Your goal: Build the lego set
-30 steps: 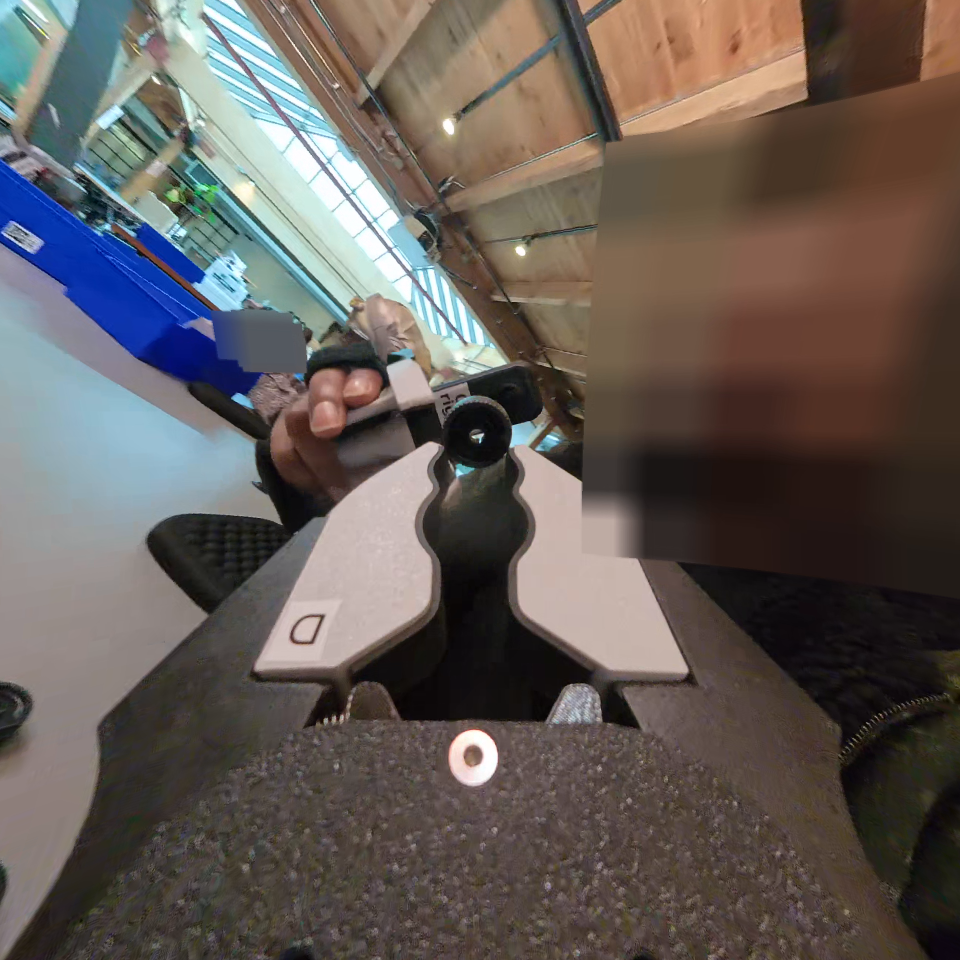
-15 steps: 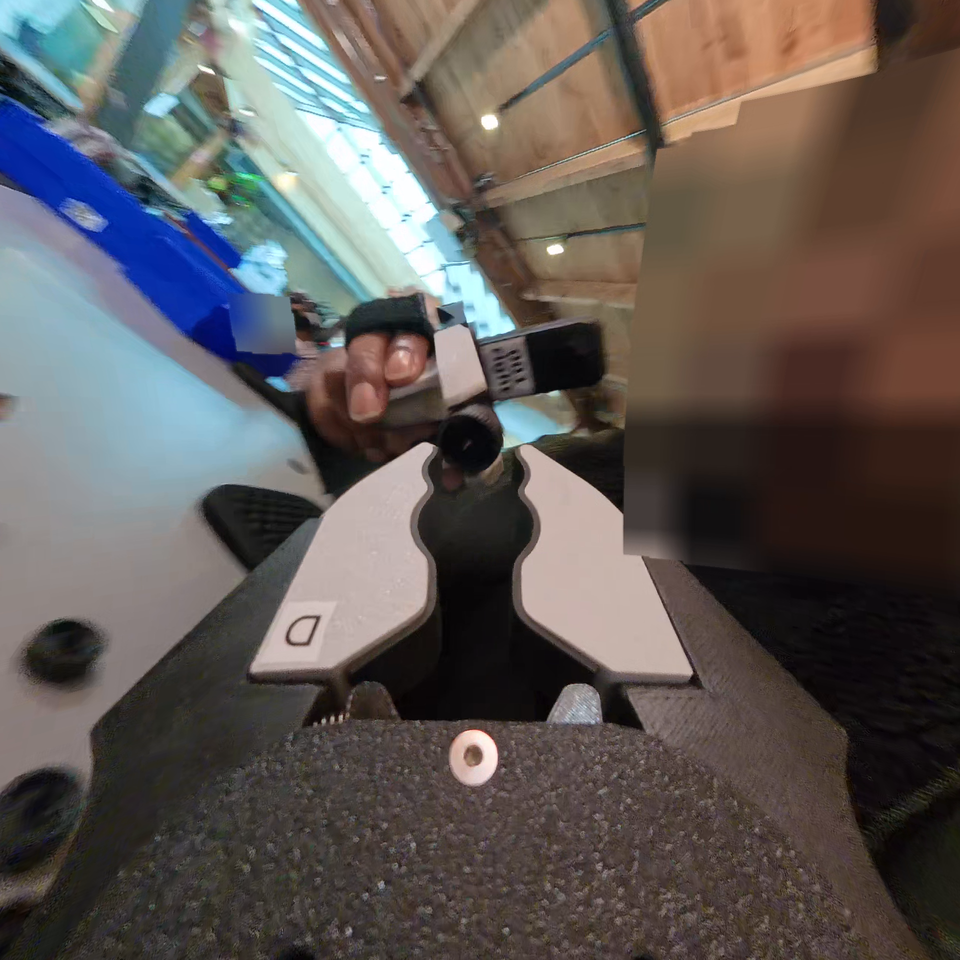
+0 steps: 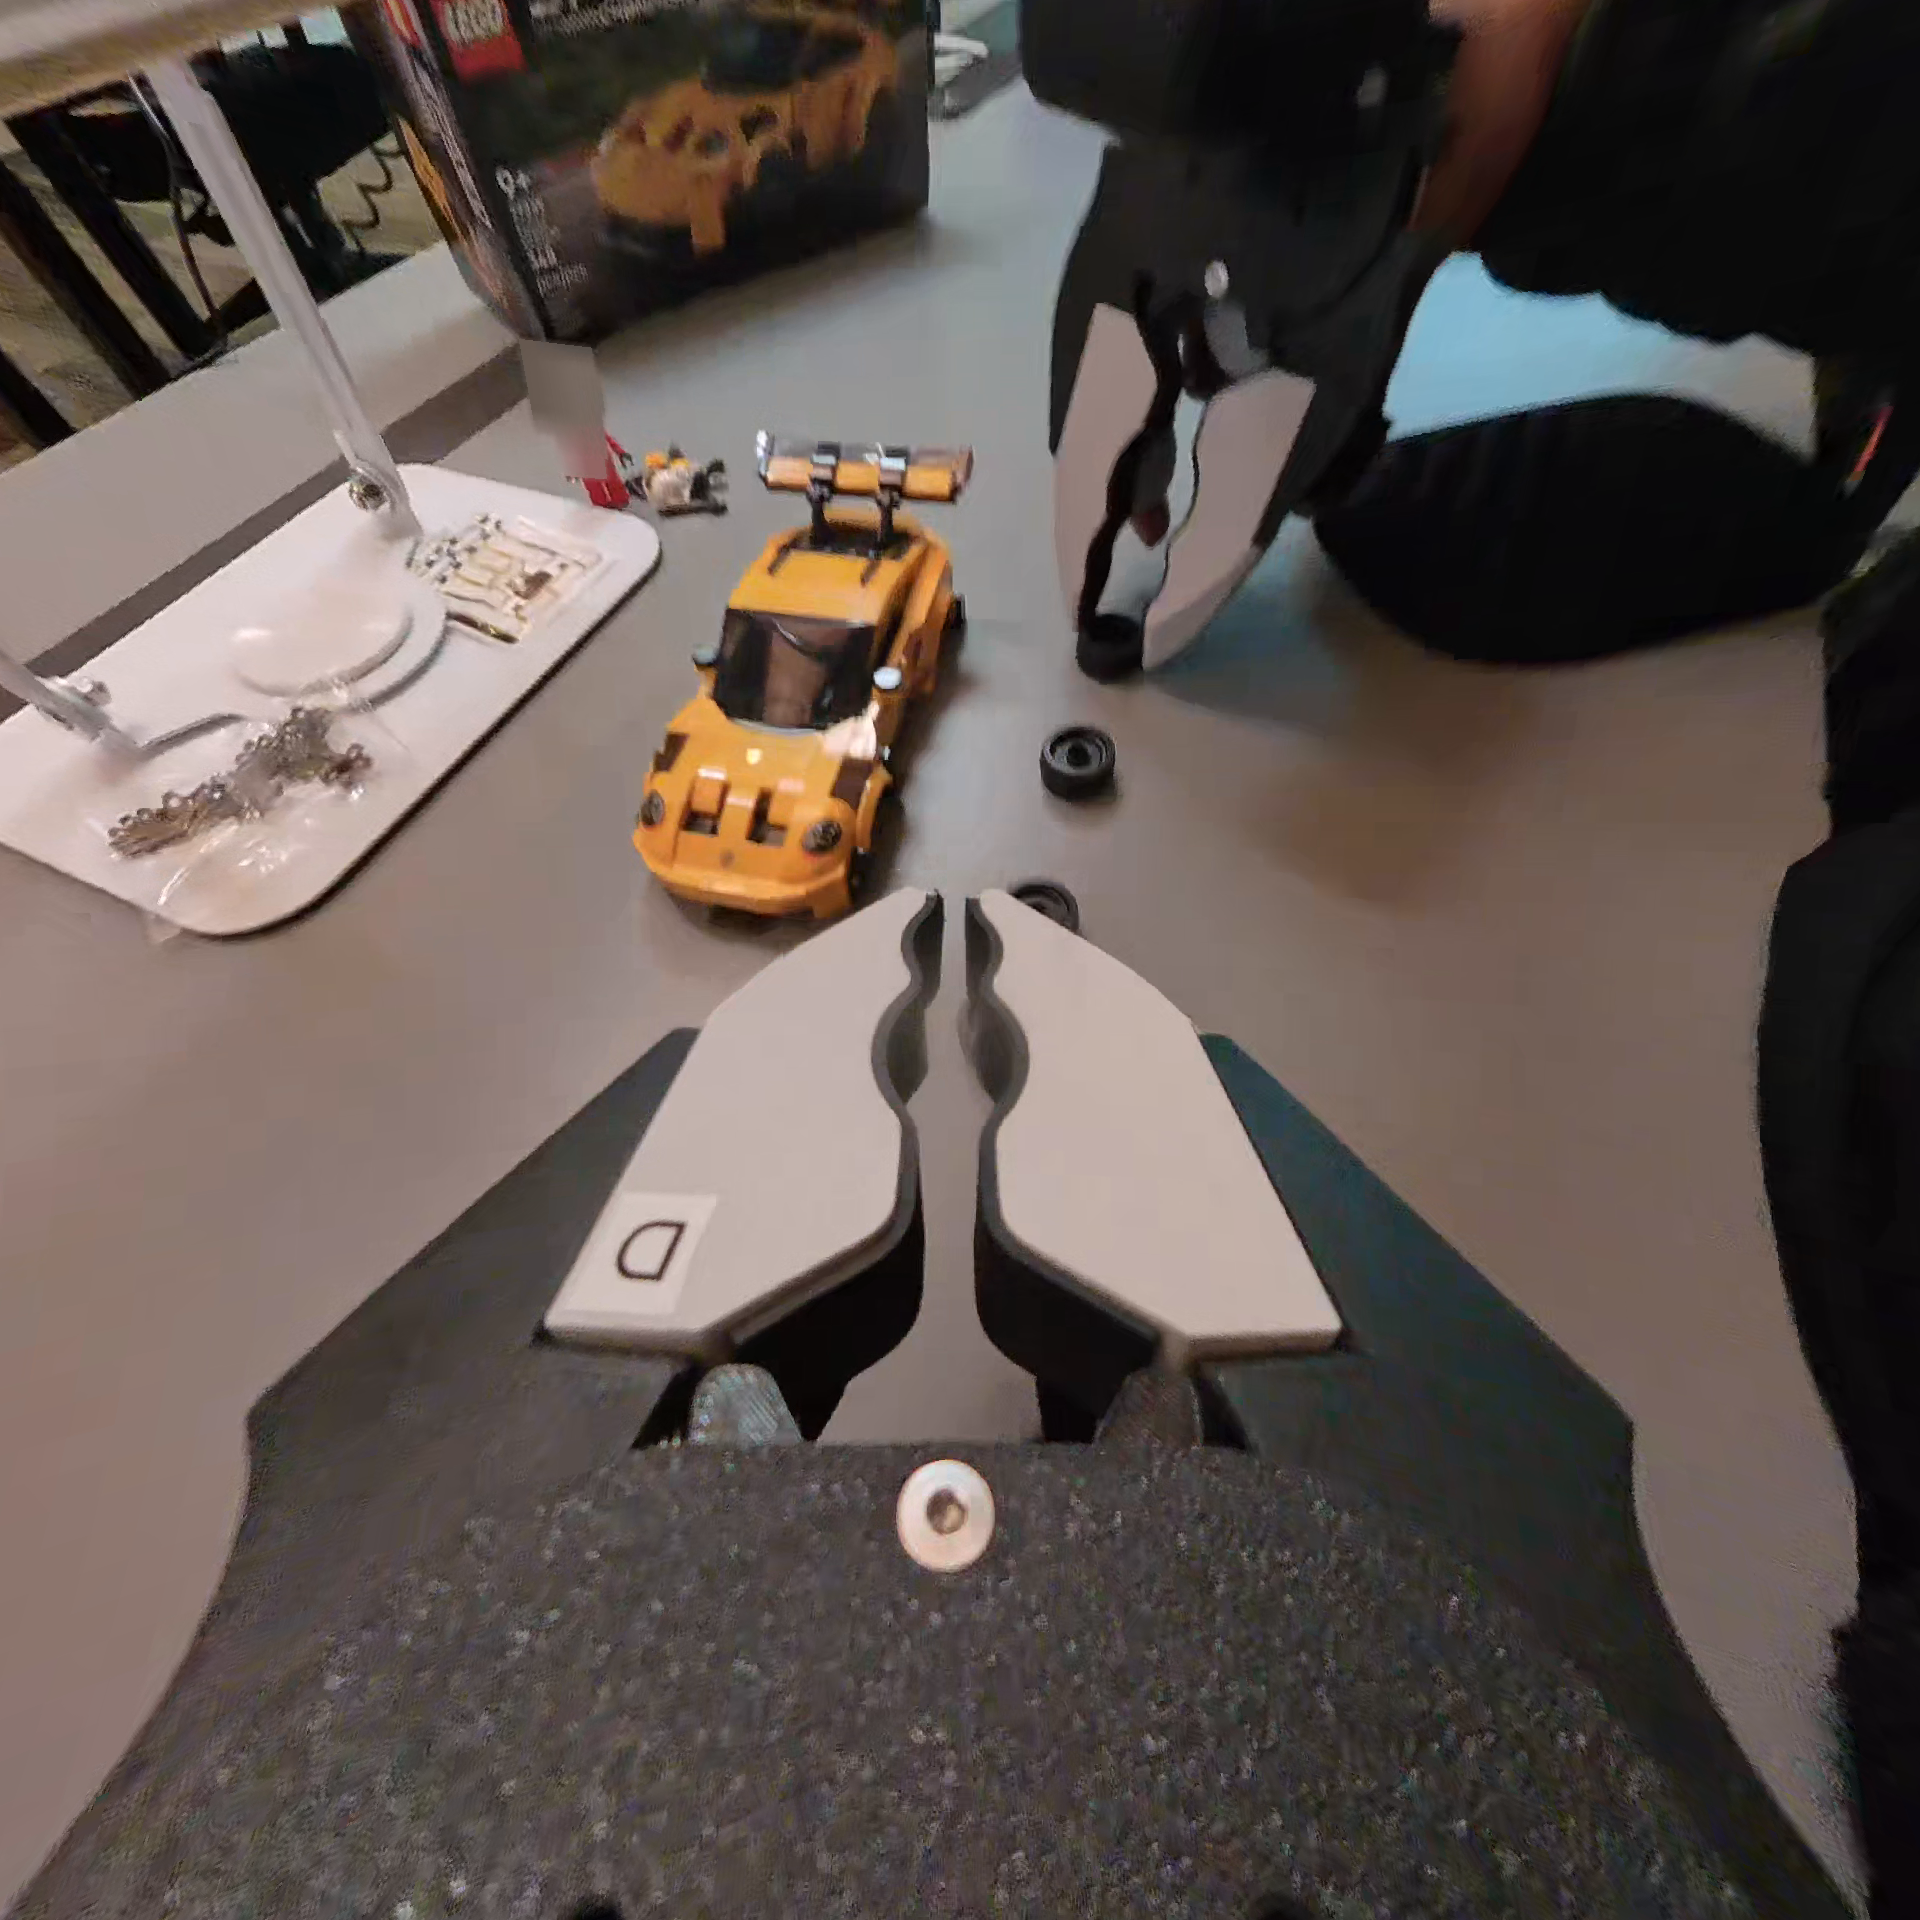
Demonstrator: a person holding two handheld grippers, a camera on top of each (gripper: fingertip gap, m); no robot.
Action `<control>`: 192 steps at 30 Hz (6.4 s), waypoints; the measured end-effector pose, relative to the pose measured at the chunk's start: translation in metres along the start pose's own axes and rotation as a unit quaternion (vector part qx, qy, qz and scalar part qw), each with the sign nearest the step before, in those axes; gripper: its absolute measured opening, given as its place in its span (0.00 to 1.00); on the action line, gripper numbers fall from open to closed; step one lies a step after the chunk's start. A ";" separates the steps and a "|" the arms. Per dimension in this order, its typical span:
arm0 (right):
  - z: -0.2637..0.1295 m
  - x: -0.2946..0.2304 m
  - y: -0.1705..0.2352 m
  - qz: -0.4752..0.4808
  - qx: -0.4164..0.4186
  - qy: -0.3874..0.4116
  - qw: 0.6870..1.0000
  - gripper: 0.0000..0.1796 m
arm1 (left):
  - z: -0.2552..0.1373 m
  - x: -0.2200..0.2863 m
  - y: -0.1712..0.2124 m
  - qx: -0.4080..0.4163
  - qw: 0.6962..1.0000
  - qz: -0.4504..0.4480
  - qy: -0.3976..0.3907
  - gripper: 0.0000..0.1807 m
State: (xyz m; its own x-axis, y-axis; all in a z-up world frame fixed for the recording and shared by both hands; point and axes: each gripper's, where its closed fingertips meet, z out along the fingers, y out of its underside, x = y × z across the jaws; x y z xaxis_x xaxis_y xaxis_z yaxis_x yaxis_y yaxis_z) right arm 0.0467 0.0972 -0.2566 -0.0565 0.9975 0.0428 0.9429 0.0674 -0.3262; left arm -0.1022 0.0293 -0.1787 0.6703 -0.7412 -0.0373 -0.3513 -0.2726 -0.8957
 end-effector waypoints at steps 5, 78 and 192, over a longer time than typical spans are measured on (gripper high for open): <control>-0.009 0.010 -0.009 0.017 0.052 0.022 0.998 0.21 | -0.011 0.004 0.009 0.004 1.000 -0.021 -0.018 0.02; -0.123 0.034 -0.075 0.109 0.519 0.167 0.831 0.08 | 0.000 -0.096 -0.093 0.165 0.975 -0.144 0.020 0.00; -0.094 -0.008 -0.152 -0.132 0.460 0.060 0.876 0.00 | 0.034 -0.003 -0.077 -0.009 0.913 -0.246 0.324 0.00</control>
State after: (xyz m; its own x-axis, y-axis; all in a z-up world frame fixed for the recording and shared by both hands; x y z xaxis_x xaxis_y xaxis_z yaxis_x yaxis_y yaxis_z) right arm -0.0651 0.0772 -0.1185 -0.1460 0.9389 0.3116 0.2360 0.3389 -0.9107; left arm -0.0553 0.0732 -0.1246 0.2234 -0.7328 0.6427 -0.1270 -0.6756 -0.7262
